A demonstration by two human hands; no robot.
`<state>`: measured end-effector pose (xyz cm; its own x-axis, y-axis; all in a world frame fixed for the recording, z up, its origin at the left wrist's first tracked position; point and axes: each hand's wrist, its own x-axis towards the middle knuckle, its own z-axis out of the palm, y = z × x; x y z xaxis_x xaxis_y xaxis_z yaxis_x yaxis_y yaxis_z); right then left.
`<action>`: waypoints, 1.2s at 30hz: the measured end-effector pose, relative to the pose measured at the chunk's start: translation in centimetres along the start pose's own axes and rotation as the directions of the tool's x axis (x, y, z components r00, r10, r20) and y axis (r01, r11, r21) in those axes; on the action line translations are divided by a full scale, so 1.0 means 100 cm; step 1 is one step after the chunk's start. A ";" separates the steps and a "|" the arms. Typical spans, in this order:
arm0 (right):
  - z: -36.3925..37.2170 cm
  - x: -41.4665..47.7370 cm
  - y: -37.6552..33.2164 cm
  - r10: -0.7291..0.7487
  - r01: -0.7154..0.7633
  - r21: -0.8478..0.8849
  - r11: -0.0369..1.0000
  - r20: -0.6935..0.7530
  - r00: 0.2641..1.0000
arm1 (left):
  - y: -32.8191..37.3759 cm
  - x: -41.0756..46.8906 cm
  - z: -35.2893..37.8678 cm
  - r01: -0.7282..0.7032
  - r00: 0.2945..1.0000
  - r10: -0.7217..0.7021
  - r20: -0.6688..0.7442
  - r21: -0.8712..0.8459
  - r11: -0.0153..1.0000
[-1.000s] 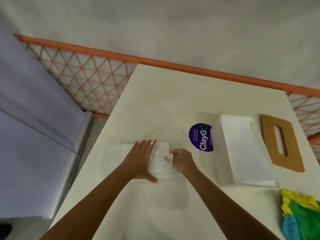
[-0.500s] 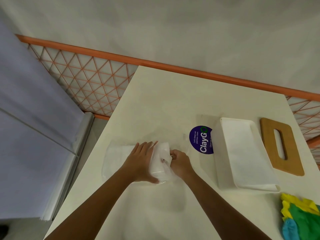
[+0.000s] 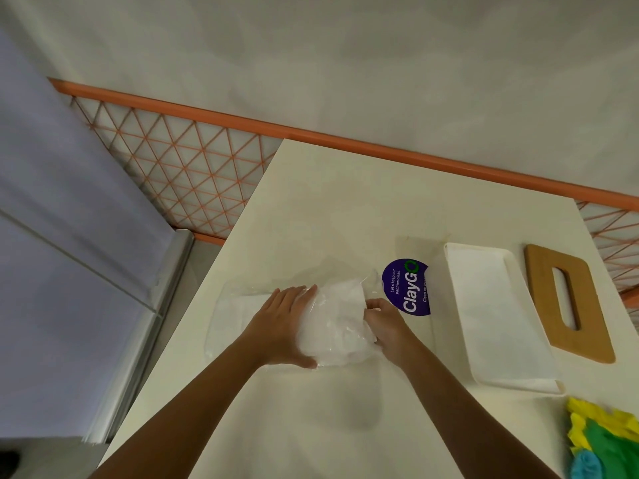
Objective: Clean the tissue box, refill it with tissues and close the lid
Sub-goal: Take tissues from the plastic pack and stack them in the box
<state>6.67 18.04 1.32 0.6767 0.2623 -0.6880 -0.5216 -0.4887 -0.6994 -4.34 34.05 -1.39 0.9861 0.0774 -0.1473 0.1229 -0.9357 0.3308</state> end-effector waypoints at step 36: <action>-0.083 -0.050 -0.042 -0.370 0.346 -0.240 0.907 -0.066 0.927 | 0.011 -0.003 -0.032 0.107 0.977 -0.104 0.188 -0.004 0.994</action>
<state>9.77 11.88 9.33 0.8545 0.3691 -0.3656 -0.1148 -0.5522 -0.8258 -4.14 34.08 2.01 0.9291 0.1085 -0.3535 0.2282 -0.9205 0.3172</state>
